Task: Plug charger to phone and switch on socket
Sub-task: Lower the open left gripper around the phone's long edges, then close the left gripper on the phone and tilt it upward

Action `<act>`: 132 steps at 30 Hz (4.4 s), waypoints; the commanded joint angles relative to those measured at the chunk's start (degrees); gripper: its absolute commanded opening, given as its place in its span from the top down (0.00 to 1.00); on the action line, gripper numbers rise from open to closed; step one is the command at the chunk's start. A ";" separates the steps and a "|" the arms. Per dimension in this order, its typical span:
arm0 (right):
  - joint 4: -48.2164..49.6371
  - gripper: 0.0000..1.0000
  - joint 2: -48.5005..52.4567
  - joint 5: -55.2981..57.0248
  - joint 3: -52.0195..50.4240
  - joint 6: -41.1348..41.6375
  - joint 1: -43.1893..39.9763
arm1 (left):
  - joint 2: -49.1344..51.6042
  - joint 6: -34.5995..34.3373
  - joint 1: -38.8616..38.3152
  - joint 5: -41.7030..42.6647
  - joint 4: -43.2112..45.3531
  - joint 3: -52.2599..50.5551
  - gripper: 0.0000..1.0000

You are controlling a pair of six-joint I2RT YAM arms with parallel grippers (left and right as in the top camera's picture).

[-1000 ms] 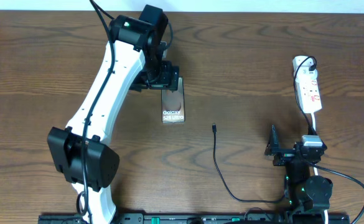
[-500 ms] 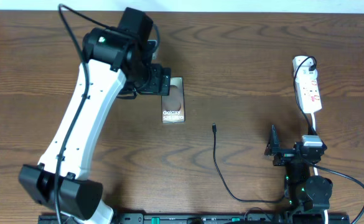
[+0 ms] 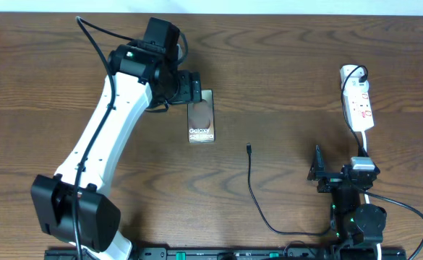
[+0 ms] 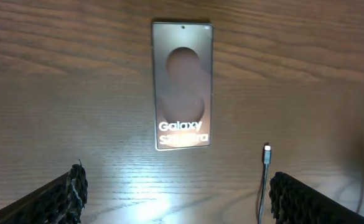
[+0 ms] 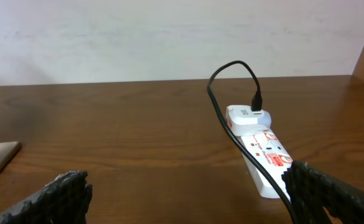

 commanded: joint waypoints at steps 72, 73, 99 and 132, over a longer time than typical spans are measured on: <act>-0.09 0.01 -0.31 -0.04 -0.20 -0.63 -0.39 | 28.33 -4.61 -7.65 -12.74 10.49 2.95 0.08; -0.09 0.01 -0.31 -0.04 -0.20 -0.63 -0.39 | 28.48 -4.61 -7.65 -12.74 10.45 2.95 0.08; -0.09 0.01 -0.31 -0.04 -0.20 -0.63 -0.39 | 32.13 -4.37 -7.52 -12.81 10.03 0.72 0.08; -0.09 0.01 -0.31 -0.04 -0.20 -0.63 -0.39 | 32.13 -4.37 -7.54 -12.79 8.28 0.72 0.12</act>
